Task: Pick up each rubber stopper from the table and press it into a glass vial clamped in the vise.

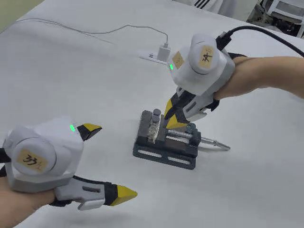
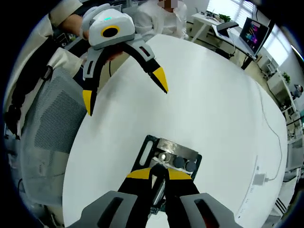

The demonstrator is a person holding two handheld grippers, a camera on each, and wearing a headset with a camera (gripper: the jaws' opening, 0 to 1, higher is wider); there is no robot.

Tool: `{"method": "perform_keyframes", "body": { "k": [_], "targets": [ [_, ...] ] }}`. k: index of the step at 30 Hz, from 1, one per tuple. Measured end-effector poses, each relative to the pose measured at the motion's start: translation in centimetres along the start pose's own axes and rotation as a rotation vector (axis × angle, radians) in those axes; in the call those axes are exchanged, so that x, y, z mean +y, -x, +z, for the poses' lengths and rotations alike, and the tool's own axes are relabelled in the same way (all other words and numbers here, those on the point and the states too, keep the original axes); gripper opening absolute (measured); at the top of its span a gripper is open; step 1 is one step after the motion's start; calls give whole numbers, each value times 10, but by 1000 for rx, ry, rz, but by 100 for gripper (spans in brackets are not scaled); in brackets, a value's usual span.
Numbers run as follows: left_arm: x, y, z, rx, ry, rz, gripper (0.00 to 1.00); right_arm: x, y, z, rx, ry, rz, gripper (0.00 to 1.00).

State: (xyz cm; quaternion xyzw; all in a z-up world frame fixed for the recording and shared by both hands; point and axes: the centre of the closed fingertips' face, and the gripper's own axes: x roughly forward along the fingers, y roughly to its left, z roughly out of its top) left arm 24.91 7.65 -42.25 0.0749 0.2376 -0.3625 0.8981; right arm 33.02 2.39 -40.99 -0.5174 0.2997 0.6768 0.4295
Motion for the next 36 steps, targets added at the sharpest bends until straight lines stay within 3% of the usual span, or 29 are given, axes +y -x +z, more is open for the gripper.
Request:
{"method": "perform_keyframes", "body": {
  "k": [9,15,23,36],
  "targets": [
    [0,1,-2,-1,13,4,93,-8,-10,6,46,36,8,5],
    [0,2,-5,1,26,6,92,-8,-17,10,60,17,28,5],
    [0,3,-8,9,35,5,92,-8,-21,4,100,17,38,5],
    [-1,1,-11,19,51,-2,91,-10,-23,4,113,6,44,5]
  ]
}}
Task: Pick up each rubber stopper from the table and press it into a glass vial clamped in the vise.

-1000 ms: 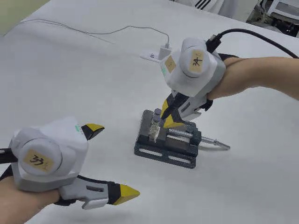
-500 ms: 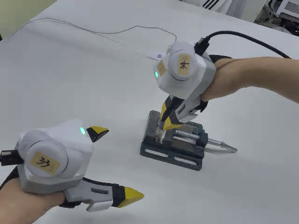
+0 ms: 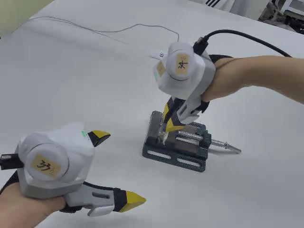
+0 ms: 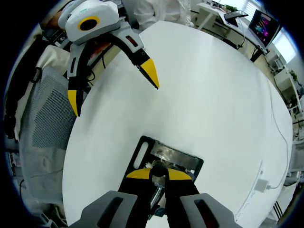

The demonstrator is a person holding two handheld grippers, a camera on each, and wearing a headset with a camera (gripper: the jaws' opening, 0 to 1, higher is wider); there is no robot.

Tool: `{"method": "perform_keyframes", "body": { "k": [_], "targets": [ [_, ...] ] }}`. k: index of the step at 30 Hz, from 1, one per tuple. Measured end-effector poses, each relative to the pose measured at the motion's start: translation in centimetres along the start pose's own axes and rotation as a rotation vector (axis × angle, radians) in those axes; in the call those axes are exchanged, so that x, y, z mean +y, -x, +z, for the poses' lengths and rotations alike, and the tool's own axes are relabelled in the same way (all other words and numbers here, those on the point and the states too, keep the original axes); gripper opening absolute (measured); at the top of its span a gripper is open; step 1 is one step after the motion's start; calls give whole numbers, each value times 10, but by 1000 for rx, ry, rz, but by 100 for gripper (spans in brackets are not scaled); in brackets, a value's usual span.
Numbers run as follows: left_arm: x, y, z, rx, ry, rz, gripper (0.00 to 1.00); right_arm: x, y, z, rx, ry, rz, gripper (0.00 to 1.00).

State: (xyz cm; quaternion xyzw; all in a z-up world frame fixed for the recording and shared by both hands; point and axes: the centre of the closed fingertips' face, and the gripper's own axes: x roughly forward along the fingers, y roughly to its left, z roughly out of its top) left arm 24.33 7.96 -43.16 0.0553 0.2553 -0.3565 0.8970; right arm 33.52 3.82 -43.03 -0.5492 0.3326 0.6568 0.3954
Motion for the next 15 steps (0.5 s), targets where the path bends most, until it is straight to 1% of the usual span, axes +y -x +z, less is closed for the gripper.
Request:
{"method": "perform_keyframes", "body": {
  "k": [1,8,12,13,15],
  "targets": [
    [0,0,0,0,0,-1,90,0,0,1,-3,-2,1,5],
    [1,1,-3,6,6,-2,90,0,0,2,30,-5,15,5],
    [1,1,-4,7,7,1,90,1,0,2,48,-45,13,5],
    [1,1,-4,9,7,0,90,1,0,2,49,-47,13,5],
    [0,0,-5,10,7,-2,90,2,0,2,50,-72,12,5]
  ]
}}
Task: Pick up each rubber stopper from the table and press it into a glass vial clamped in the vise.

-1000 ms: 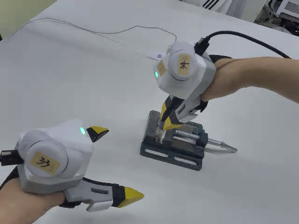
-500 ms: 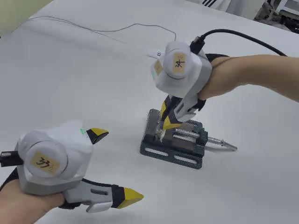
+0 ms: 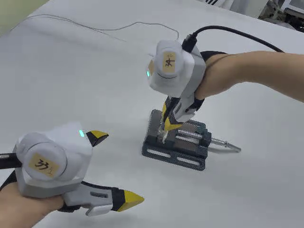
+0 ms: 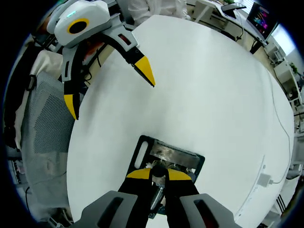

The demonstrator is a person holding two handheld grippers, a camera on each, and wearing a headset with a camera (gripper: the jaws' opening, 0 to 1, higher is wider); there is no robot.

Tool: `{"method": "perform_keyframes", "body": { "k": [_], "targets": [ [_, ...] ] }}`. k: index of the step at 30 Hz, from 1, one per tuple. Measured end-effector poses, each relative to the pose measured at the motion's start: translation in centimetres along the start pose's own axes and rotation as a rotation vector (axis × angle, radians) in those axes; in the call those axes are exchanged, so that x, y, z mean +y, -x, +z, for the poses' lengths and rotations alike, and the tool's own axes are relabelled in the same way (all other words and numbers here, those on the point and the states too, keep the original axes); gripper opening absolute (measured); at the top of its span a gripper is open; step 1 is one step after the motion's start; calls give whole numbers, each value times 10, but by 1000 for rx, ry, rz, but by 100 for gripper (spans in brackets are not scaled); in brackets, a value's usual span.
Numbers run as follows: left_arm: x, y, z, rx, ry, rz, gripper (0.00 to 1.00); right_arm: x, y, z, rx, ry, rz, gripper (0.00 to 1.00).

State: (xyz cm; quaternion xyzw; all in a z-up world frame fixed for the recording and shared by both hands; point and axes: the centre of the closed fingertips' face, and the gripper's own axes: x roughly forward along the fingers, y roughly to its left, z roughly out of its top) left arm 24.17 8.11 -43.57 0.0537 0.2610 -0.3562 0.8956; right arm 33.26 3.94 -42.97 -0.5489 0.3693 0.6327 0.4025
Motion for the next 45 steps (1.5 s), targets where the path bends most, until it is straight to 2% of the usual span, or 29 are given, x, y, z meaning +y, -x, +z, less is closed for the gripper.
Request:
{"method": "perform_keyframes", "body": {
  "k": [9,20,25,26,29,45],
  "targets": [
    [-2,-4,2,-1,-2,-12,90,0,0,1,5,-104,8,4],
    [-2,-7,1,6,0,-18,90,1,-1,2,5,-144,24,4],
    [-2,-8,1,8,-1,-21,89,1,-1,1,4,-130,21,5],
    [-2,-7,1,8,-1,-18,89,1,-1,1,5,-97,21,6],
    [-1,-6,1,5,1,-15,89,2,0,1,5,-79,16,6],
    [-2,-4,-2,14,10,-13,88,0,-1,0,1,-22,1,7]
  ]
}}
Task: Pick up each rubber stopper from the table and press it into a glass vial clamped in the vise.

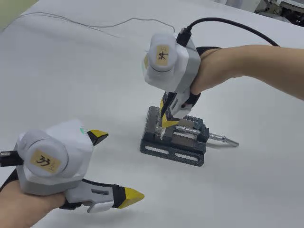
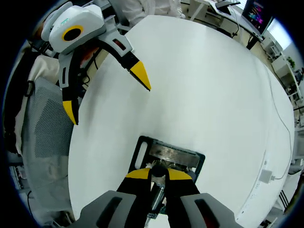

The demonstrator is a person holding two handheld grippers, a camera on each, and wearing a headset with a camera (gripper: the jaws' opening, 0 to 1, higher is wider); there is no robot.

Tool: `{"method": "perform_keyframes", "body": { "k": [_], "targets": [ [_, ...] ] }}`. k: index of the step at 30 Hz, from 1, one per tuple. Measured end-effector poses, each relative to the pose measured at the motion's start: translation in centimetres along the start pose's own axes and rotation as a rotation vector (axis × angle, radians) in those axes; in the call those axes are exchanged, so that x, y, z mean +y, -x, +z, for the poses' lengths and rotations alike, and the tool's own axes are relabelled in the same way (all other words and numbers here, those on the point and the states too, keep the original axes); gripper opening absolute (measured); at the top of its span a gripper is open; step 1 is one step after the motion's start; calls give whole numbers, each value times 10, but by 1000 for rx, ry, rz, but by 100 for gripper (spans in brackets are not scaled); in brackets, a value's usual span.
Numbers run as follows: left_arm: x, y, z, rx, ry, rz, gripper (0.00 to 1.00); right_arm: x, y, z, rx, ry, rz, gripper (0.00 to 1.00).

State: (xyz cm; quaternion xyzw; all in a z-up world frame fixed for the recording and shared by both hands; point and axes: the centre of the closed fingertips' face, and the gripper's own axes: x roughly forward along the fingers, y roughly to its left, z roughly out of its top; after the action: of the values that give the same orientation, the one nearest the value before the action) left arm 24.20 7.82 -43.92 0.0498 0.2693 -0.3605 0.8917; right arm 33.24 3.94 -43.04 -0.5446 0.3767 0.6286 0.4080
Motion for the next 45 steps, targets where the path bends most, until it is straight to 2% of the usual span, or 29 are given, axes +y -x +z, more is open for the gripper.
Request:
{"method": "perform_keyframes", "body": {
  "k": [18,25,30,36,45],
  "targets": [
    [-1,0,-2,6,5,-5,88,2,0,0,-8,15,-11,11],
    [-1,0,0,4,2,-7,87,1,6,-1,-21,0,-12,12],
    [1,1,0,3,1,-4,87,-1,11,-4,-29,-3,-25,10],
    [5,2,1,1,2,3,87,1,10,-2,-52,-19,-20,4],
    [6,2,-1,3,6,3,87,0,7,-2,-62,-30,-22,3]
  ]
}}
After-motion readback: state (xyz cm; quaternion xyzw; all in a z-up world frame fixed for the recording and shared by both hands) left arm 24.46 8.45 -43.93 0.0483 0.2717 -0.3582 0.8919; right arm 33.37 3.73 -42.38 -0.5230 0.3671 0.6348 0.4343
